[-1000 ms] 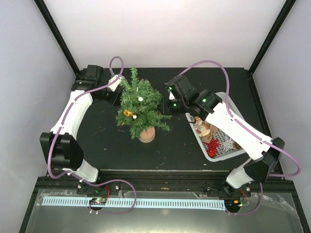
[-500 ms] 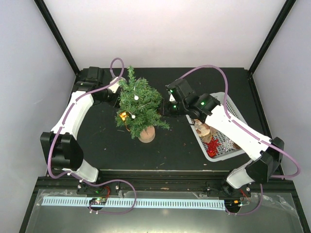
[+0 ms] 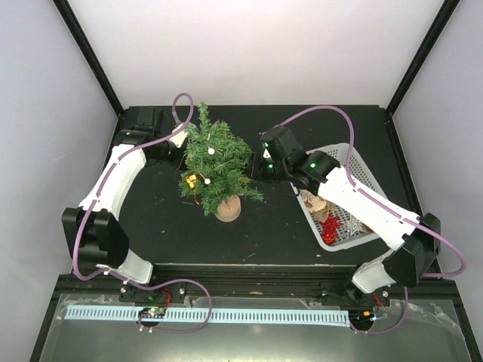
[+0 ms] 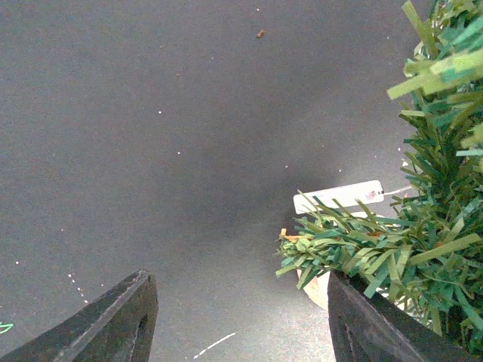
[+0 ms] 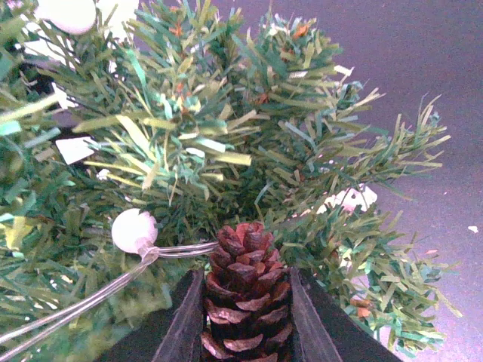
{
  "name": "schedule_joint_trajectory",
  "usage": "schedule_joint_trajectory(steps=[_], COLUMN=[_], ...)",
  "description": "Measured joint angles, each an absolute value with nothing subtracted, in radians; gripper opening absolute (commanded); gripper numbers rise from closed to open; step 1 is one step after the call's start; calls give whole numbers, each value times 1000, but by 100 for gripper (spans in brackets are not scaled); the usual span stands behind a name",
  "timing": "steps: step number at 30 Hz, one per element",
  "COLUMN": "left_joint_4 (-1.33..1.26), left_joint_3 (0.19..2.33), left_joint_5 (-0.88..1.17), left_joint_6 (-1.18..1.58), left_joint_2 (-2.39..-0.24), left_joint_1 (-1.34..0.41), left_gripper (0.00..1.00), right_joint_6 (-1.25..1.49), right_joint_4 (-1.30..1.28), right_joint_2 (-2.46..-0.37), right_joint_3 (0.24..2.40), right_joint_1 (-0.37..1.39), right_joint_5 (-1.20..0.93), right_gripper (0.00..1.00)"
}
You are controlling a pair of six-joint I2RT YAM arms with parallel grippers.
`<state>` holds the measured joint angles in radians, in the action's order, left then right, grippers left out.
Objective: Decorate the small christmas tree
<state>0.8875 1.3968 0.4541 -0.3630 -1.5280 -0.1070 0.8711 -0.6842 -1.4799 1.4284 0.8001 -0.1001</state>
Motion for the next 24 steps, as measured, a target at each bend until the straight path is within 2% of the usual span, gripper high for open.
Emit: schedule_joint_trajectory(steps=[24], left_joint_4=[868], left_joint_3=[1332], left_joint_5=[477], left_joint_6=[-354], left_joint_2=[-1485], left_joint_1=[-113], left_gripper=[63], right_joint_6=[934], right_joint_4=[-665], right_joint_2=[-1504], right_joint_3=[1449], right_joint_1=[801], right_joint_5=[-41], right_gripper=[34])
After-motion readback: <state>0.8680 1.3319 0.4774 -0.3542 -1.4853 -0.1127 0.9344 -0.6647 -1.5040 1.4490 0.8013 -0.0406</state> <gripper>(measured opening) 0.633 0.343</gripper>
